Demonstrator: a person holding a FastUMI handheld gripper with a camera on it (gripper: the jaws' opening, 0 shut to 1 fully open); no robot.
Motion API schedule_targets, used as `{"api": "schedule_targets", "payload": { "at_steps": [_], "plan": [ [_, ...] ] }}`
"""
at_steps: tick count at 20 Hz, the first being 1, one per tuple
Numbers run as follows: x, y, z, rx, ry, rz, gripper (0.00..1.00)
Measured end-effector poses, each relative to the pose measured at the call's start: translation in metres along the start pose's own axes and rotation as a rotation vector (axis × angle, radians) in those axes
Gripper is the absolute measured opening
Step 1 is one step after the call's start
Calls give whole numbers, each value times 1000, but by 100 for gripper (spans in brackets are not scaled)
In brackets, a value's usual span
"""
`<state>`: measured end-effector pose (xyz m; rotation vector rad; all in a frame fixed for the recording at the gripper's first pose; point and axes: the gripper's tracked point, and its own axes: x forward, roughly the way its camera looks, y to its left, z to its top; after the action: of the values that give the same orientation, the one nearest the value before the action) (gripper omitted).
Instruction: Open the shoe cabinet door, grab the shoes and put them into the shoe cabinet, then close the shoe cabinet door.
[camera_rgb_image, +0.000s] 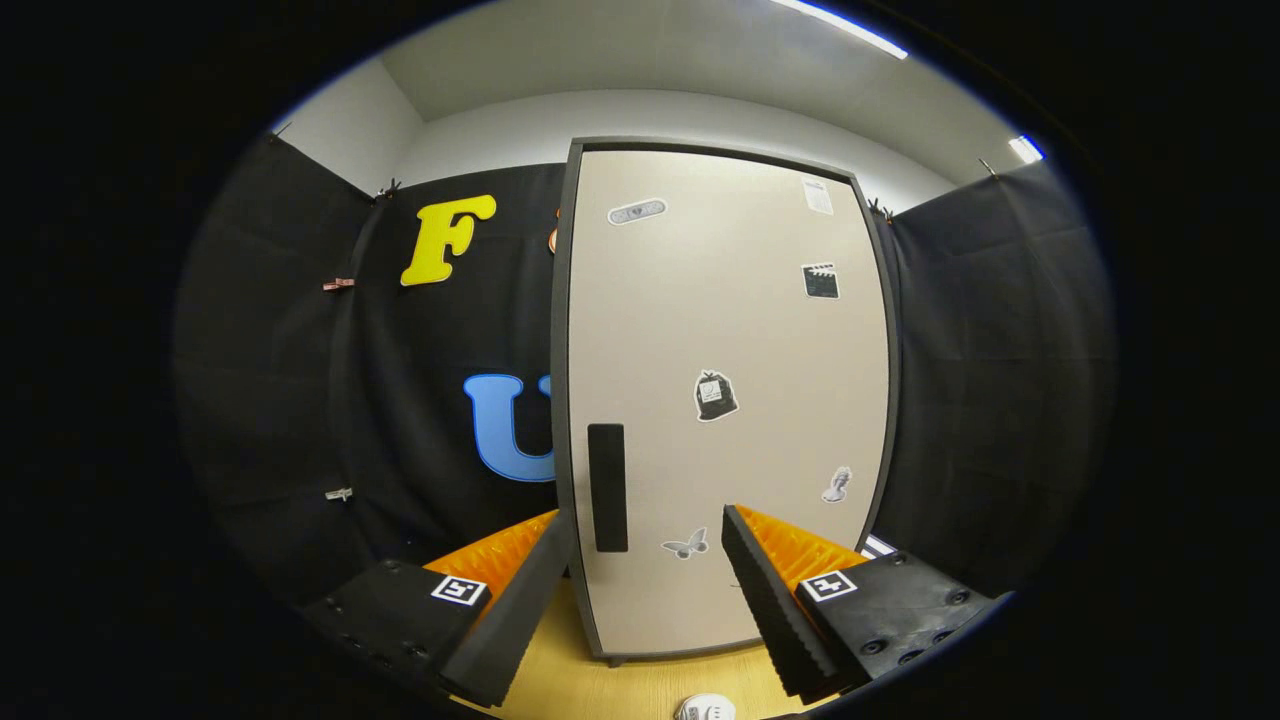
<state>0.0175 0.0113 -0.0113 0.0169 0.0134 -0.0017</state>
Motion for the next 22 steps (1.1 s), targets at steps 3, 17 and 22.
{"api": "schedule_targets", "payload": {
  "at_steps": [3,17,22],
  "plan": [
    [19,8,-10,6,19,9,98],
    [122,18,-49,38,63,-16,96],
    [132,20,-54,42,71,-21,84]
  ]
}}
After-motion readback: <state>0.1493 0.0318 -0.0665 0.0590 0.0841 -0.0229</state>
